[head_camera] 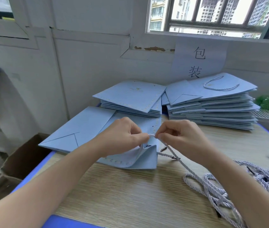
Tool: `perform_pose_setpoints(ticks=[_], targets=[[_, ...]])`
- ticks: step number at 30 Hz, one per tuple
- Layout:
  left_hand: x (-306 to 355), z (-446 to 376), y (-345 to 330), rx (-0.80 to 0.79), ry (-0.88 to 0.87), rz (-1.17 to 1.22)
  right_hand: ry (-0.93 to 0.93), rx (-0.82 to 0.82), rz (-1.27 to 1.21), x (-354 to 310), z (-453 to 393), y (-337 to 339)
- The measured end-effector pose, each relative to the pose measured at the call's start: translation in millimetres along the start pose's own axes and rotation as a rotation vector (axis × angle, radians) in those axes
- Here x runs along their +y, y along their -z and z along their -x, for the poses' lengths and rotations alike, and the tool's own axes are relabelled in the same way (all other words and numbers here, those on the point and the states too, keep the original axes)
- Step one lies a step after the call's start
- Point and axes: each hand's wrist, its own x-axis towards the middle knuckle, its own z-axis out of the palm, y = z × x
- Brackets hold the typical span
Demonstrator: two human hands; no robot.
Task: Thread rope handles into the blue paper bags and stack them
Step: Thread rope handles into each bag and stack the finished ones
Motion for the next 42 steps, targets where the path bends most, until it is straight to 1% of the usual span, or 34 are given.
perform_pose_setpoints(ticks=[2,3,5,7,8,10,13,16,18,21,22,27,30,33,38,42], targets=[[-1.4,0.1,-0.6,0.007,-0.003,0.004,-0.048,0.034,0.033,2.4,-1.3,0.1],[-1.8,0.1,-1.2,0.007,-0.007,0.004,-0.072,0.012,0.043,3.2,-1.9,0.5],[-1.7,0.5,-2.4,0.003,-0.025,0.009,-0.119,-0.102,0.053,2.8,-2.1,0.7],[-2.1,0.5,-3.6,0.008,-0.041,0.002,-0.161,-0.239,0.011,1.1,-0.8,-0.5],[-3.1,0.0,-4.3,0.015,-0.046,-0.003,-0.179,-0.277,-0.038,-1.0,0.3,-1.6],[-5.5,-0.2,-6.4,0.026,-0.051,0.000,-0.198,-0.298,-0.116,-3.8,1.7,-5.2],[-5.5,-0.6,-11.2,0.004,-0.072,0.004,-0.234,-0.260,-0.122,-5.0,0.9,-9.2],[-4.4,-2.9,-12.5,-0.051,-0.092,-0.056,-0.242,-0.272,-0.098,-5.8,-1.2,-4.2],[-5.2,-3.9,-9.7,-0.061,-0.092,-0.042,-0.233,-0.265,0.023,-5.0,-1.4,6.2],[-7.8,-4.6,-7.0,-0.069,-0.096,-0.075,-0.186,-0.190,0.311,0.0,-0.4,23.0],[-8.2,-4.3,-6.7,-0.068,-0.091,-0.092,-0.184,-0.159,0.352,1.9,0.1,27.0],[-7.7,-3.6,-8.9,-0.083,-0.089,-0.248,-0.202,-0.066,0.354,8.9,-2.3,28.4],[-7.8,-3.9,-9.5,-0.094,-0.094,-0.278,-0.212,-0.025,0.360,13.7,-3.8,24.7],[-8.4,-4.5,-9.0,-0.076,-0.109,-0.296,-0.233,-0.048,0.344,20.3,-5.5,22.4],[-17.0,-10.3,-9.3,0.056,-0.137,-0.246,-0.248,-0.066,0.397,27.3,-7.3,19.8],[-23.8,-12.5,-10.3,0.069,-0.158,-0.297,-0.265,-0.089,0.441,29.6,-6.8,23.1]])
